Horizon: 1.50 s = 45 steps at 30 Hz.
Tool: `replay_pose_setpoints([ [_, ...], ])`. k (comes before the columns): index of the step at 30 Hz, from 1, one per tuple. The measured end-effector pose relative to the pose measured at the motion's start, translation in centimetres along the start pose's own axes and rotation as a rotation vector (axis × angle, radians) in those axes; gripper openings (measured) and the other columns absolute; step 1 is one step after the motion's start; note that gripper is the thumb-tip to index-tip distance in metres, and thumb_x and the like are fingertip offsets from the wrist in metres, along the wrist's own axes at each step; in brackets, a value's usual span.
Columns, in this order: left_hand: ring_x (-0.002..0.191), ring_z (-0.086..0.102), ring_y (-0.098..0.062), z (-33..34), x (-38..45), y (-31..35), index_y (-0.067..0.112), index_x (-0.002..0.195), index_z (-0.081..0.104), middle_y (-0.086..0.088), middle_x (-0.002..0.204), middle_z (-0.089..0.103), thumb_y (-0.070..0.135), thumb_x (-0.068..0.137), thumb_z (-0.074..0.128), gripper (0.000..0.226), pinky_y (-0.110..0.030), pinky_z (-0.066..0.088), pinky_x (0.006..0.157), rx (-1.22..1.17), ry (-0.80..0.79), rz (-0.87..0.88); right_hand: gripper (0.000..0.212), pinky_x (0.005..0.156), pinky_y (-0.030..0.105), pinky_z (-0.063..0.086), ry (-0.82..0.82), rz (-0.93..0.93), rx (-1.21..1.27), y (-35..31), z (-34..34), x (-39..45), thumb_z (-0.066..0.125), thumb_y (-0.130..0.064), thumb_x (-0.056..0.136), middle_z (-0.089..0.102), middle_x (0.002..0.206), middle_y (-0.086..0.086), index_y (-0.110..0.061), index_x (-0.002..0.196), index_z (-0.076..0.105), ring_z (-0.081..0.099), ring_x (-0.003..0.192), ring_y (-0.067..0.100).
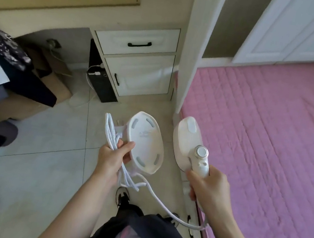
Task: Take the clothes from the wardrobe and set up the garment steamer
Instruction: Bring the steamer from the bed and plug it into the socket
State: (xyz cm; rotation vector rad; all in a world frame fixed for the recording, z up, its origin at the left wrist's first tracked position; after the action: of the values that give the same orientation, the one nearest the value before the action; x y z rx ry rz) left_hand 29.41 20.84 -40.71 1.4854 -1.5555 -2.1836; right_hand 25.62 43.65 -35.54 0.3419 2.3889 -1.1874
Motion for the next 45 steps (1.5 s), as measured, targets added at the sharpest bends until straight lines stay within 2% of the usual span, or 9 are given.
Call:
replay_pose_setpoints([
  [4, 0.080, 0.069, -0.026, -5.0, 2.6, 3.1, 0.014, 0.064, 0.046, -0.013, 0.084, 0.069, 0.003, 0.082, 0.072, 0.033, -0.030, 0.056, 0.067, -0.060, 0.048, -0.008, 0.021, 0.038, 0.016, 0.039, -0.027, -0.049, 0.016, -4.7, 4.7, -0.2, 0.060, -0.015, 0.076, 0.059, 0.053, 0.015, 0.005, 0.071, 0.054, 0.050, 0.035, 0.009],
  [8, 0.081, 0.069, -0.027, -9.6, 5.1, 6.1, 0.004, 0.079, 0.064, -0.015, 0.086, 0.071, 0.002, 0.081, 0.072, 0.009, -0.032, 0.054, 0.071, -0.107, 0.084, -0.004, 0.021, 0.039, 0.017, 0.042, -0.053, -0.097, 0.039, -8.7, 9.6, 0.0, 0.063, -0.015, 0.076, 0.058, 0.048, 0.008, 0.004, 0.068, 0.056, 0.051, 0.035, 0.009],
  [11, 0.084, 0.069, -0.028, -12.9, 6.7, 7.9, 0.003, 0.086, 0.066, -0.015, 0.089, 0.071, 0.005, 0.081, 0.073, 0.009, -0.034, 0.055, 0.075, -0.129, 0.124, -0.004, 0.022, 0.042, 0.019, 0.045, -0.068, -0.106, 0.016, -11.4, 12.8, 0.1, 0.064, -0.017, 0.076, 0.060, 0.048, 0.007, 0.002, 0.069, 0.058, 0.053, 0.035, 0.009],
  [20, 0.083, 0.069, -0.027, -18.4, 9.8, 12.4, 0.005, 0.080, 0.063, -0.013, 0.086, 0.071, 0.003, 0.082, 0.072, 0.010, -0.036, 0.056, 0.078, -0.249, 0.223, 0.013, 0.025, 0.049, 0.033, 0.051, -0.158, -0.167, -0.028, -17.9, 18.6, 1.6, 0.065, -0.020, 0.076, 0.059, 0.049, 0.006, 0.003, 0.069, 0.058, 0.056, 0.037, 0.014],
  [26, 0.082, 0.070, -0.026, -19.4, 13.5, 15.4, 0.004, 0.082, 0.065, -0.015, 0.088, 0.072, 0.006, 0.080, 0.074, 0.009, -0.032, 0.057, 0.072, -0.245, 0.294, 0.029, 0.024, 0.054, 0.041, 0.055, -0.224, -0.177, -0.035, -22.4, 21.6, 5.1, 0.064, -0.020, 0.075, 0.060, 0.048, 0.009, 0.003, 0.068, 0.058, 0.055, 0.043, 0.019],
  [33, 0.078, 0.069, -0.023, -18.3, 20.5, 22.1, 0.006, 0.080, 0.066, -0.011, 0.084, 0.072, 0.009, 0.081, 0.074, 0.009, -0.027, 0.054, 0.064, -0.240, 0.357, 0.084, 0.018, 0.049, 0.032, 0.051, -0.290, -0.225, -0.020, -30.5, 24.8, 11.8, 0.063, -0.016, 0.075, 0.058, 0.051, 0.004, 0.001, 0.073, 0.059, 0.056, 0.040, 0.015],
  [38, 0.092, 0.070, -0.027, -17.3, 25.9, 26.9, 0.012, 0.089, 0.069, -0.010, 0.094, 0.074, 0.016, 0.080, 0.076, 0.011, -0.043, 0.057, 0.084, -0.267, 0.378, 0.082, 0.020, 0.051, 0.030, 0.048, -0.323, -0.286, -0.086, -36.8, 26.2, 16.6, 0.061, -0.019, 0.076, 0.058, 0.050, 0.005, 0.001, 0.074, 0.058, 0.055, 0.038, 0.011],
  [42, 0.095, 0.069, -0.026, -16.4, 29.0, 30.1, 0.012, 0.099, 0.068, -0.009, 0.099, 0.073, 0.014, 0.082, 0.074, 0.019, -0.045, 0.056, 0.087, -0.306, 0.412, 0.102, 0.019, 0.051, 0.029, 0.049, -0.342, -0.329, -0.105, -41.3, 27.5, 19.7, 0.060, -0.019, 0.077, 0.061, 0.053, 0.009, 0.000, 0.076, 0.058, 0.056, 0.039, 0.009],
  [45, 0.095, 0.069, -0.028, -16.5, 31.2, 32.2, 0.015, 0.095, 0.070, -0.010, 0.097, 0.073, 0.012, 0.081, 0.075, 0.016, -0.046, 0.056, 0.087, -0.334, 0.426, 0.126, 0.017, 0.053, 0.031, 0.053, -0.346, -0.347, -0.117, -44.2, 28.9, 21.8, 0.063, -0.023, 0.078, 0.065, 0.058, 0.010, -0.006, 0.076, 0.059, 0.058, 0.040, 0.008],
])
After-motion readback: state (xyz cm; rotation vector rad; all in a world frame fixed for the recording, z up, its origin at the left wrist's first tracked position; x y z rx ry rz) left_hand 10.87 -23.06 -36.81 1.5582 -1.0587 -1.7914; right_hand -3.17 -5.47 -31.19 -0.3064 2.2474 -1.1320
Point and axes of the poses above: each hand's wrist, its own x-axis towards the middle knuckle, its own z-axis out of the palm, y = z × x, the point moved 2 cm from there along x, towards the middle knuckle
